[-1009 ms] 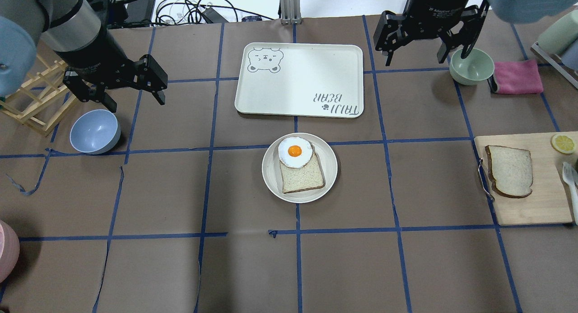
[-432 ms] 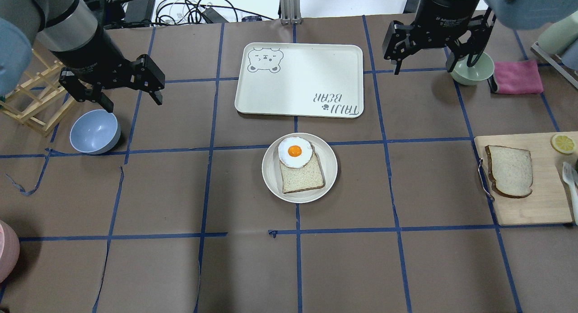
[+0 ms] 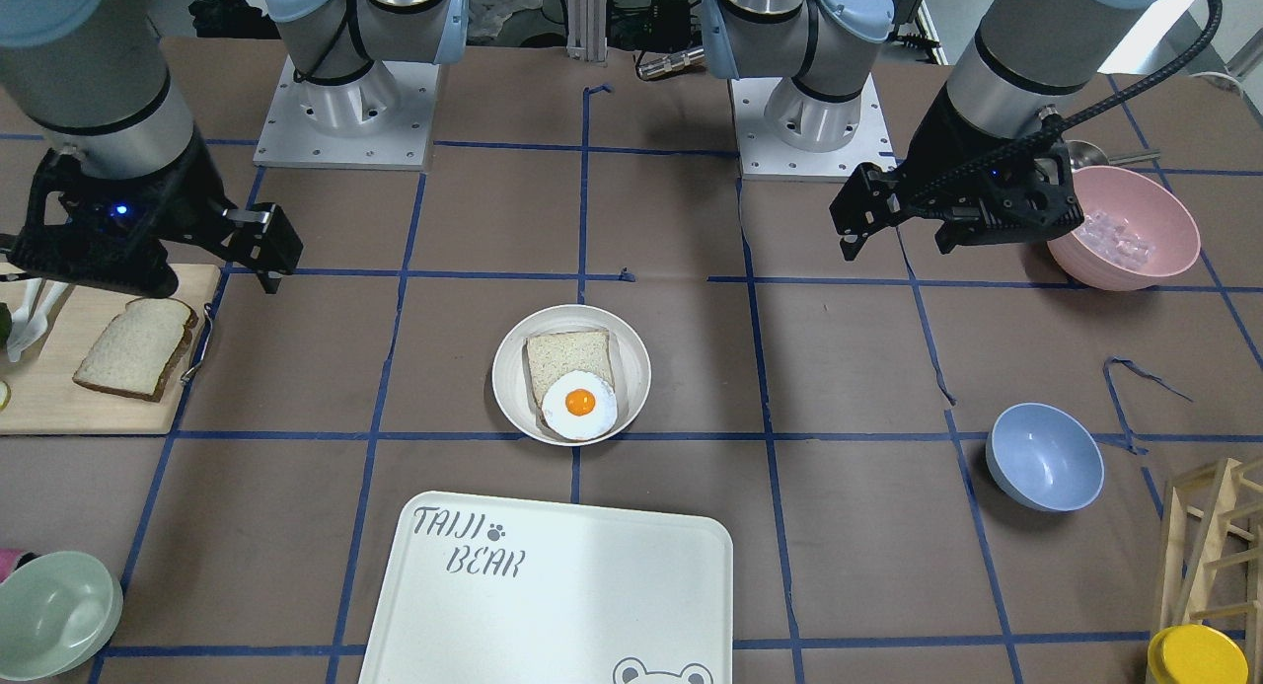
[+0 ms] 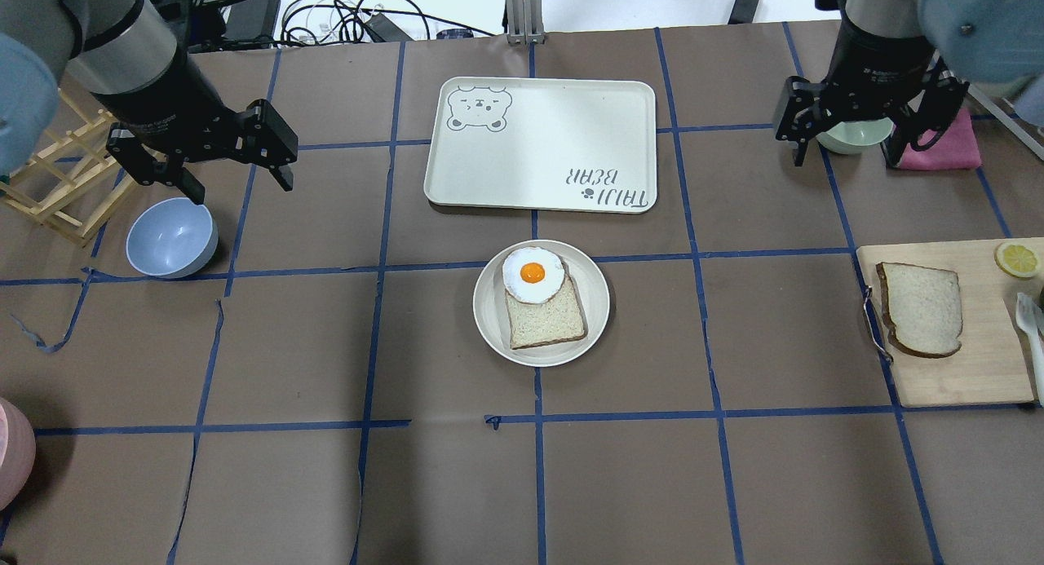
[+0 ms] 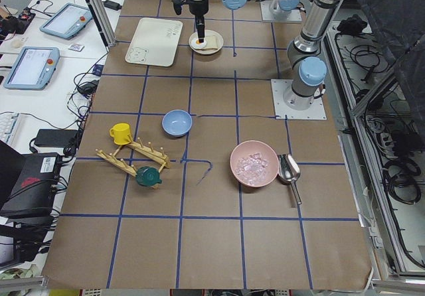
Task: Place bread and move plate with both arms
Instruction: 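Lower the right gripper over the bread slice on the cutting board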
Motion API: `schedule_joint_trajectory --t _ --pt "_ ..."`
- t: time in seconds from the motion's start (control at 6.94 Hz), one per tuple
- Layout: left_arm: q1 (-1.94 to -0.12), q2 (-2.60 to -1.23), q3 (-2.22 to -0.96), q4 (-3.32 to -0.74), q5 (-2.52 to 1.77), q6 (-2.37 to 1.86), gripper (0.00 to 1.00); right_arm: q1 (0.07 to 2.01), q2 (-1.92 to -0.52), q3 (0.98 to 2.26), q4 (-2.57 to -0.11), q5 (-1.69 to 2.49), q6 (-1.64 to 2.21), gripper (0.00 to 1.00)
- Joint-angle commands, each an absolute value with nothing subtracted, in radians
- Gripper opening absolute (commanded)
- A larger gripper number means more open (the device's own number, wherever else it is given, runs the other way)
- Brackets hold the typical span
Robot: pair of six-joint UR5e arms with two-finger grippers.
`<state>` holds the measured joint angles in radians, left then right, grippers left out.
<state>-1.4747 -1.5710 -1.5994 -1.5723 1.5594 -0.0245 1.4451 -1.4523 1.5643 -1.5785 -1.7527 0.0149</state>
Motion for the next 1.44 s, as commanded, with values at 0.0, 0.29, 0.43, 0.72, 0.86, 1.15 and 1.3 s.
schedule_joint_trajectory --t 0.0,0.29,0.43,0.72,0.86,1.15,1.3 --pt "-1.473 -1.572 -1.6 -1.572 1.56 -0.025 1.0 1.327 -1.451 1.708 -1.717 -1.762 -0.134 1.0" --pt "-1.474 -1.58 -1.601 -1.572 1.557 -0.025 1.0 1.222 -1.439 1.906 -2.048 -1.776 -0.21 1.0" --pt "-1.468 -1.582 -1.601 -1.569 1.551 -0.026 1.0 1.194 -1.396 1.986 -2.171 -1.781 -0.257 1.0" --pt "-1.466 -1.585 -1.6 -1.569 1.557 -0.026 1.0 1.184 -1.315 2.023 -2.293 -1.818 -0.282 0.93" --pt "-1.466 -1.594 -1.6 -1.566 1.559 -0.026 1.0 1.184 -1.289 2.025 -2.293 -1.825 -0.281 0.81" --pt "-1.466 -1.594 -1.6 -1.572 1.566 -0.026 1.0 1.184 -1.275 2.032 -2.293 -1.833 -0.273 0.78" --pt "-1.466 -1.586 -1.598 -1.566 1.565 -0.026 1.0 1.184 -1.273 2.036 -2.287 -1.88 -0.275 0.78"
